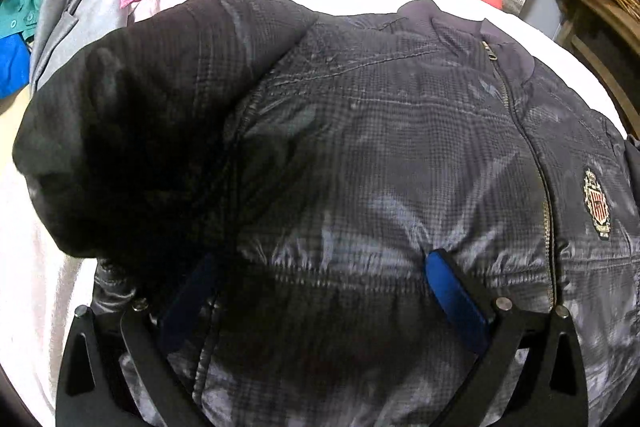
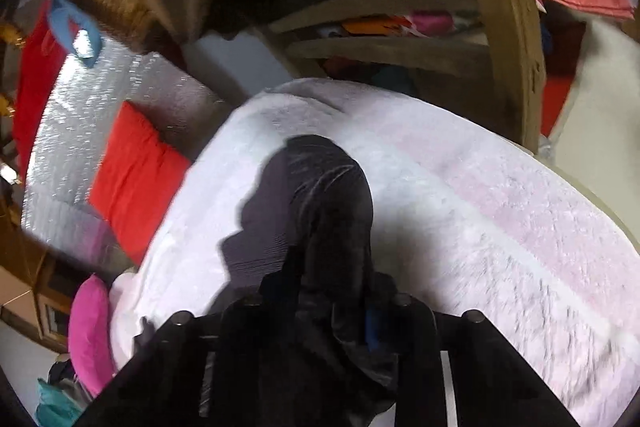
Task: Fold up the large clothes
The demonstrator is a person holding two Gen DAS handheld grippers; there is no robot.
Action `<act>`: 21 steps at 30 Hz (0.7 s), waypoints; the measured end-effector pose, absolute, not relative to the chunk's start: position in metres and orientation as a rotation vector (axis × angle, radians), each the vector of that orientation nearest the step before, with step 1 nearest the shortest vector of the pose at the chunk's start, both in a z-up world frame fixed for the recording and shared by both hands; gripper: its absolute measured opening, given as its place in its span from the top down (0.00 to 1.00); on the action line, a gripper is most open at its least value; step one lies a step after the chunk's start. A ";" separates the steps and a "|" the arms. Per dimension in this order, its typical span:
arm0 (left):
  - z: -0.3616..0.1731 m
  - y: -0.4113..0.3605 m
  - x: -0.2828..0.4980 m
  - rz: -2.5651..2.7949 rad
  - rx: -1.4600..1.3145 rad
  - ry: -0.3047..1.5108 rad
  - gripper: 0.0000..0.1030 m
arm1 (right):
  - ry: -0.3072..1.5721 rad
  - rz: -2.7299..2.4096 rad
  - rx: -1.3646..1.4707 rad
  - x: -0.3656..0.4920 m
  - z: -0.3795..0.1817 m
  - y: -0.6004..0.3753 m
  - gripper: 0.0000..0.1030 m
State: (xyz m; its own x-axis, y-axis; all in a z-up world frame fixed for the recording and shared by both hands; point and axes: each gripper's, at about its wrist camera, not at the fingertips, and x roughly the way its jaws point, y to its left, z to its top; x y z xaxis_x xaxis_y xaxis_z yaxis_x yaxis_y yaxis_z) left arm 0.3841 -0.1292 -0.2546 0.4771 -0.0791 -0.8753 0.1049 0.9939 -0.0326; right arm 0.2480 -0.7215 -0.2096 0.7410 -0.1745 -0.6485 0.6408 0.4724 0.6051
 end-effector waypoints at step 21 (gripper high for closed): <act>-0.172 -0.091 0.348 -0.206 0.051 0.808 0.00 | 0.624 0.171 0.895 0.299 -0.179 -0.415 0.74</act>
